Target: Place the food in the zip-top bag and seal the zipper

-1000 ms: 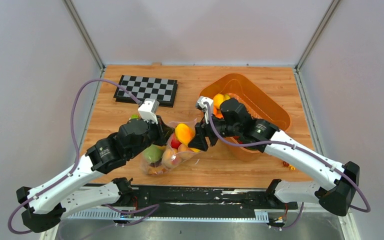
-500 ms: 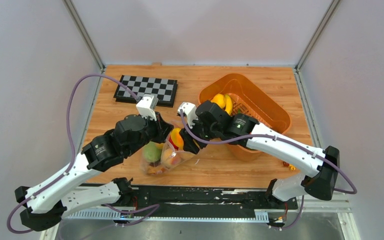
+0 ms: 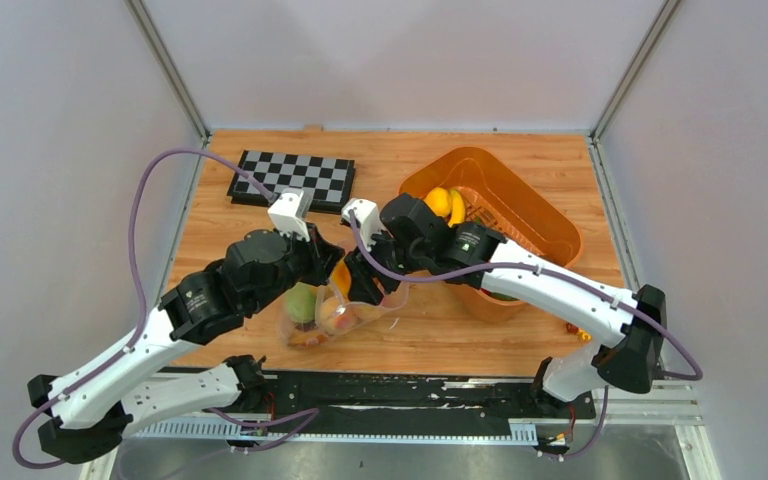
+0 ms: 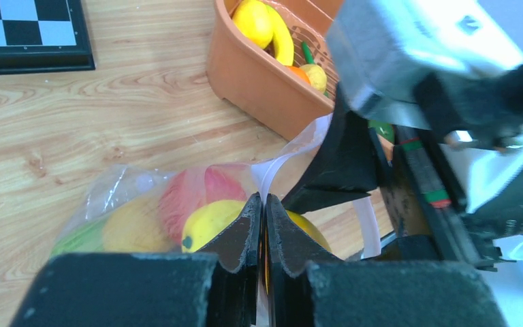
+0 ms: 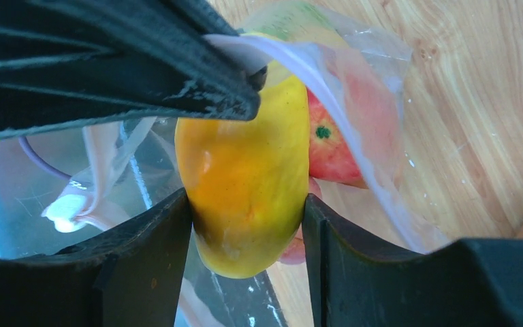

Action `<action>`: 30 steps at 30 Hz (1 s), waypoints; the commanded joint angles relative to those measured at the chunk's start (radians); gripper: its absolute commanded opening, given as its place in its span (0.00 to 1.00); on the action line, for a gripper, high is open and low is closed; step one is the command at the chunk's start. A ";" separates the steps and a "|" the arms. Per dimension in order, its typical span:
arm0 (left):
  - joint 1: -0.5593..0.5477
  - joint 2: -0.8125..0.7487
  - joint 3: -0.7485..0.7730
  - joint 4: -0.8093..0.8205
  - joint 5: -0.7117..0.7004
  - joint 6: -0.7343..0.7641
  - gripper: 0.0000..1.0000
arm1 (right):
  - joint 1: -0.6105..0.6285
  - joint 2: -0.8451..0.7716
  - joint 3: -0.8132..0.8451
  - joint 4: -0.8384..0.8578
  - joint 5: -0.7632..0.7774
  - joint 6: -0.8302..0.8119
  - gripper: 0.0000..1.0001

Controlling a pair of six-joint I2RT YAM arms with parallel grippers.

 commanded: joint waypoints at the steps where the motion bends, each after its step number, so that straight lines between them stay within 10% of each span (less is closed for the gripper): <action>1: 0.000 -0.039 0.031 0.048 -0.020 -0.008 0.10 | 0.004 0.026 0.074 0.059 -0.058 0.021 0.59; 11: -0.001 -0.077 0.011 0.040 -0.067 -0.029 0.10 | 0.002 -0.100 -0.080 0.363 -0.201 0.108 0.77; 25: 0.000 -0.138 -0.048 0.059 -0.194 -0.065 0.08 | 0.003 -0.347 -0.199 0.461 -0.127 0.075 0.43; 30: 0.000 -0.156 -0.061 0.048 -0.212 -0.065 0.08 | 0.002 -0.429 -0.227 0.387 0.194 0.106 0.74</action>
